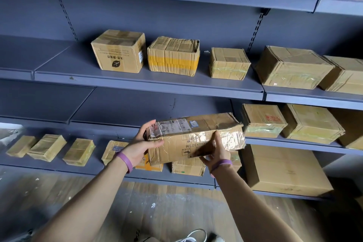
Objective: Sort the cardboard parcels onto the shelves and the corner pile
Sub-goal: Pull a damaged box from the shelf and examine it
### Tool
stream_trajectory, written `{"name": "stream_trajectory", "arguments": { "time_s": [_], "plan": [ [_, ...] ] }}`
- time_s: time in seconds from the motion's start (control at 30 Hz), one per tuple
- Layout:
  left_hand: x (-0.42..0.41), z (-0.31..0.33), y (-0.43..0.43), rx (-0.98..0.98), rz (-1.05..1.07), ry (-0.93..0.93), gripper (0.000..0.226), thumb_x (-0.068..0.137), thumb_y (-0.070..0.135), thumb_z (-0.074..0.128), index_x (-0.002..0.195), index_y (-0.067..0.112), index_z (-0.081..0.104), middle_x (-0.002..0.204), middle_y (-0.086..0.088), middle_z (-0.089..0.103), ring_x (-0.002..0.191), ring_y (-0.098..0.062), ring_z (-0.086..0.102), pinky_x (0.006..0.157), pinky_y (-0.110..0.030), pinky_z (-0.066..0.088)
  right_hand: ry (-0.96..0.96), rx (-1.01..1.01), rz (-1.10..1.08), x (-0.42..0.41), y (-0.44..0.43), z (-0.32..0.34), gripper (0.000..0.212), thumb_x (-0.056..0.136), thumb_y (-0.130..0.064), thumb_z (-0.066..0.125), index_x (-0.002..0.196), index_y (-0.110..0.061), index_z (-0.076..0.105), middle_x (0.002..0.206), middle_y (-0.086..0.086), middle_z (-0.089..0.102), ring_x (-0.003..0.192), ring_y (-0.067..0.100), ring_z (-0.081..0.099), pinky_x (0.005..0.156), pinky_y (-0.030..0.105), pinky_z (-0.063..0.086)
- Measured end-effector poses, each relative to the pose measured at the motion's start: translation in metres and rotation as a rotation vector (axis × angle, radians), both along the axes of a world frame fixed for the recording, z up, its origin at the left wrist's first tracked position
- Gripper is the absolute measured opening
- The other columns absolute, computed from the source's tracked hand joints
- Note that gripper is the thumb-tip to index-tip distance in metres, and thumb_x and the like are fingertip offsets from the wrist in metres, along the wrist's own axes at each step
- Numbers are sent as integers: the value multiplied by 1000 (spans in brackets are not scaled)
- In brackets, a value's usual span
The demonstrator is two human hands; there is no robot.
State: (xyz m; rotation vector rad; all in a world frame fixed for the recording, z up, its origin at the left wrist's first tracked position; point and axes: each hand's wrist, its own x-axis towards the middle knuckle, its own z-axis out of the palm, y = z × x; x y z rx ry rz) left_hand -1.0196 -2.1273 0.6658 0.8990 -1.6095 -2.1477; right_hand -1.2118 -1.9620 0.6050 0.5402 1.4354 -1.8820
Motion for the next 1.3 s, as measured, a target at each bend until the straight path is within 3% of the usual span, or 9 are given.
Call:
{"name": "stream_trajectory", "arguments": {
  "time_s": [0.23, 0.33, 0.5, 0.57, 0.67, 0.77, 0.97, 1.17, 1.3],
  "plan": [
    [2, 1, 1, -150, -70, -10, 99, 72, -19, 73, 142, 42, 39, 137, 4, 56, 127, -14, 53, 103, -34, 47, 38, -25, -4, -8, -4, -3, 150, 22, -82, 83, 149, -26, 27, 142, 11, 50, 122, 39, 53, 52, 58, 54],
    [1, 1, 3, -168, -87, -38, 110, 73, -21, 71, 149, 45, 25, 139, 8, 52, 126, -10, 52, 98, -29, 49, 38, -74, 18, -11, -4, 0, 147, 18, -70, 91, 146, -28, 31, 131, 12, 59, 112, 38, 59, 55, 61, 53],
    [-1, -3, -1, -77, -89, -61, 128, 70, -2, 83, 154, 46, -1, 130, 16, 55, 130, -16, 47, 117, -47, 30, -10, -169, -99, -5, 1, 9, 132, 19, -41, 97, 137, -22, 42, 126, 14, 63, 104, 37, 64, 65, 61, 53],
    [-1, -3, -1, 30, -69, -32, 123, 61, 28, 93, 153, 48, 14, 129, 12, 62, 128, -18, 52, 115, -48, 34, -33, -230, -130, -2, 2, 12, 134, 20, -39, 97, 142, -26, 42, 132, 13, 60, 107, 37, 62, 68, 60, 53],
    [-5, -4, -4, 278, 21, -21, 72, 74, 57, 72, 140, 44, 46, 134, -1, 64, 124, -27, 58, 104, -56, 44, -22, -294, -133, 1, 3, 16, 124, 29, -34, 96, 140, -28, 42, 130, 18, 62, 114, 40, 62, 78, 66, 51],
    [-9, -8, -8, 363, 42, -88, 69, 72, 75, 60, 130, 38, 60, 126, -3, 69, 122, -32, 59, 106, -60, 40, -13, -317, -88, 5, 7, 25, 117, 37, -30, 94, 142, -23, 43, 131, 20, 61, 121, 40, 58, 84, 66, 49],
    [-19, -8, -8, 363, 70, 14, 58, 87, 63, 59, 136, 33, 56, 131, -5, 66, 119, -30, 63, 103, -59, 45, 16, -332, 28, 7, 19, 35, 70, 50, -31, 83, 113, -12, 60, 118, 17, 58, 127, 41, 53, 97, 66, 44],
    [-40, 2, 8, 314, 71, 14, 47, 94, 53, 52, 132, 27, 58, 124, -4, 70, 113, -24, 67, 84, -41, 54, 14, -338, 7, 1, 43, 36, 79, 54, -30, 82, 126, -7, 60, 132, 17, 60, 124, 39, 57, 101, 63, 44],
    [-69, 4, 26, 308, 19, 1, 43, 97, 51, 50, 129, 24, 61, 122, -4, 71, 114, -23, 66, 93, -40, 52, -8, -355, -48, -9, 71, 40, 66, 68, -25, 78, 129, -8, 60, 120, 13, 69, 116, 34, 63, 100, 52, 48]
  ]
}}
